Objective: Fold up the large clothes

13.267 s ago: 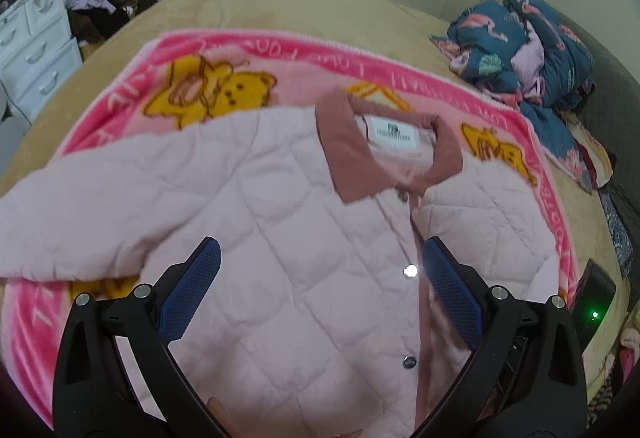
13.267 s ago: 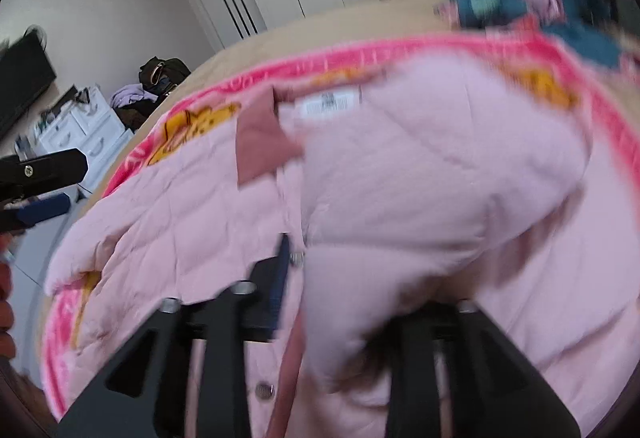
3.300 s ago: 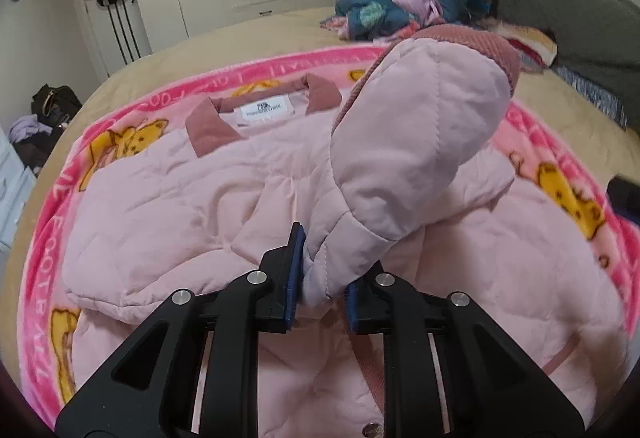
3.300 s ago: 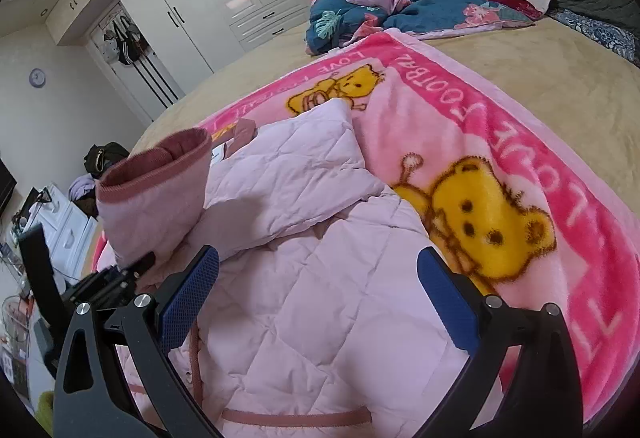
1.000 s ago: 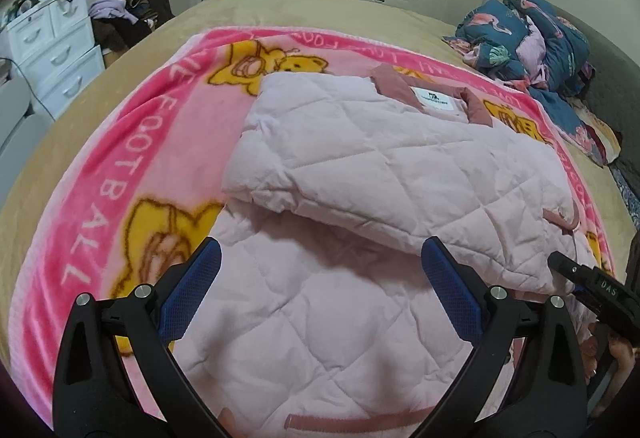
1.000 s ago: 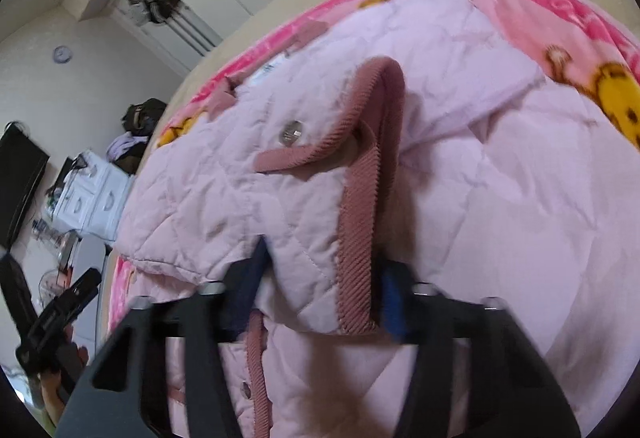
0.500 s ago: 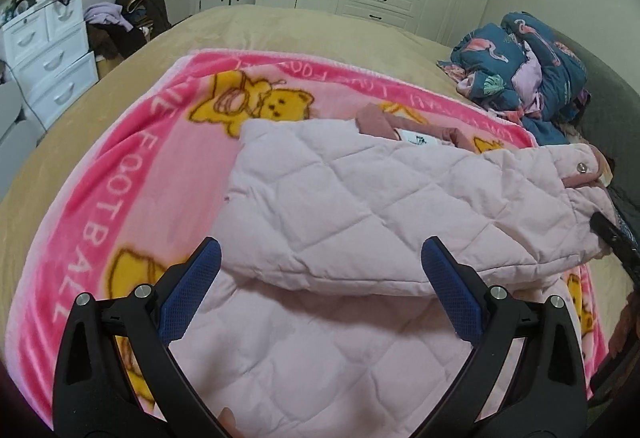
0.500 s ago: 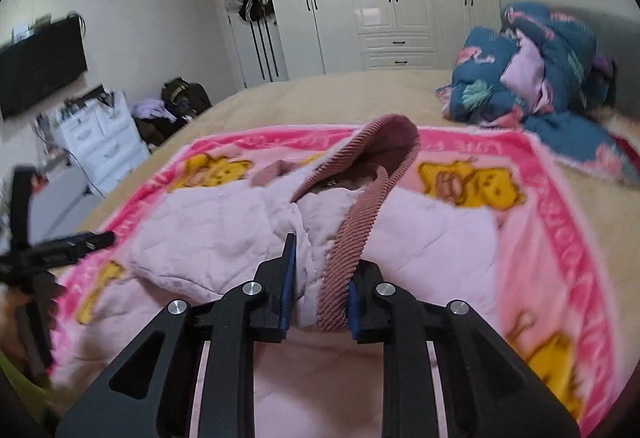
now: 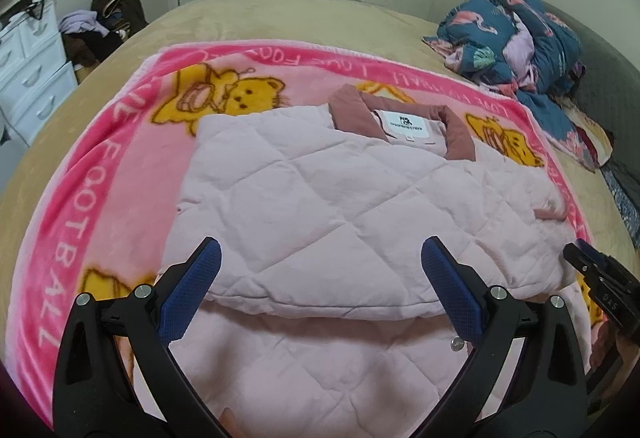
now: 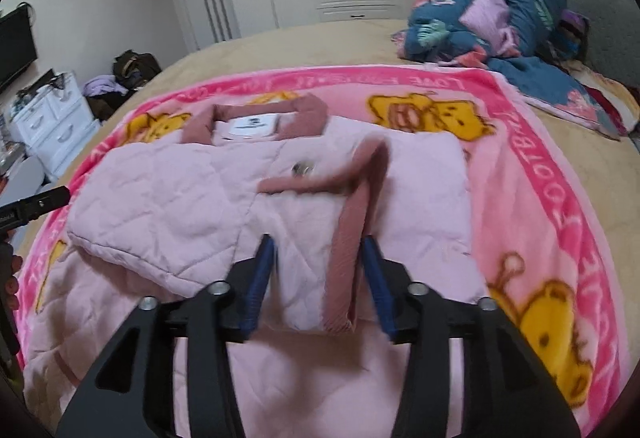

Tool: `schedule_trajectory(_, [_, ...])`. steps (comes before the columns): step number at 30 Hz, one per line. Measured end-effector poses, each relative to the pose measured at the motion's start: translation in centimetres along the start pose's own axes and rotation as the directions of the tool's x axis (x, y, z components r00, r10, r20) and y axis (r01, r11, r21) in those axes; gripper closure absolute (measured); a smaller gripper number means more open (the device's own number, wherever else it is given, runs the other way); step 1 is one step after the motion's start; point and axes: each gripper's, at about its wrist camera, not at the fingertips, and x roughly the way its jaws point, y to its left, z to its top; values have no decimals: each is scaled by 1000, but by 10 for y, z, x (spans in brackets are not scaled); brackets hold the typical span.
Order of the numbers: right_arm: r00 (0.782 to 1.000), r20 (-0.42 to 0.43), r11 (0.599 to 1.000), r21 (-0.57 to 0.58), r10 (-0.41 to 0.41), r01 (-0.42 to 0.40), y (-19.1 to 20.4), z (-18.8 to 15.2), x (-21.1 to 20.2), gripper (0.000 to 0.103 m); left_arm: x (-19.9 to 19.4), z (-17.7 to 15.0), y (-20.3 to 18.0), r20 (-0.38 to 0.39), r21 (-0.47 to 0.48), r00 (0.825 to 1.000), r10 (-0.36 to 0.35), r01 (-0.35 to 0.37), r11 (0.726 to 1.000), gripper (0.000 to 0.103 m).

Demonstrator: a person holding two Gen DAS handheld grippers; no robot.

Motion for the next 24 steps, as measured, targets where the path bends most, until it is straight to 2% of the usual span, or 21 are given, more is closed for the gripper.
schedule_trajectory(3, [1000, 9, 999, 32, -20, 20, -9, -3, -8, 39, 5, 0, -1, -9, 1, 1000, -8, 8, 1000, 9])
schedule_trajectory(10, [1000, 13, 998, 62, -26, 25, -9, -7, -16, 35, 33, -8, -13, -76, 55, 997, -13, 17, 998, 9])
schedule_trajectory(13, [1000, 26, 999, 31, -18, 17, 3, -2, -21, 31, 50, -18, -10, -125, 83, 992, 19, -9, 997, 9])
schedule_trajectory(15, [999, 32, 1000, 4, -4, 3, 14, 3, -22, 30, 58, -24, -3, -145, 68, 989, 5, 5, 998, 8])
schedule_trajectory(18, [999, 34, 999, -43, 20, -18, 33, 9, -22, 29, 63, -29, 6, -146, 41, 989, -29, 35, 999, 8])
schedule_trajectory(24, [998, -3, 986, -156, 67, -67, 78, 26, 2, 28, 65, -31, 7, -143, 48, 989, -28, 35, 998, 8])
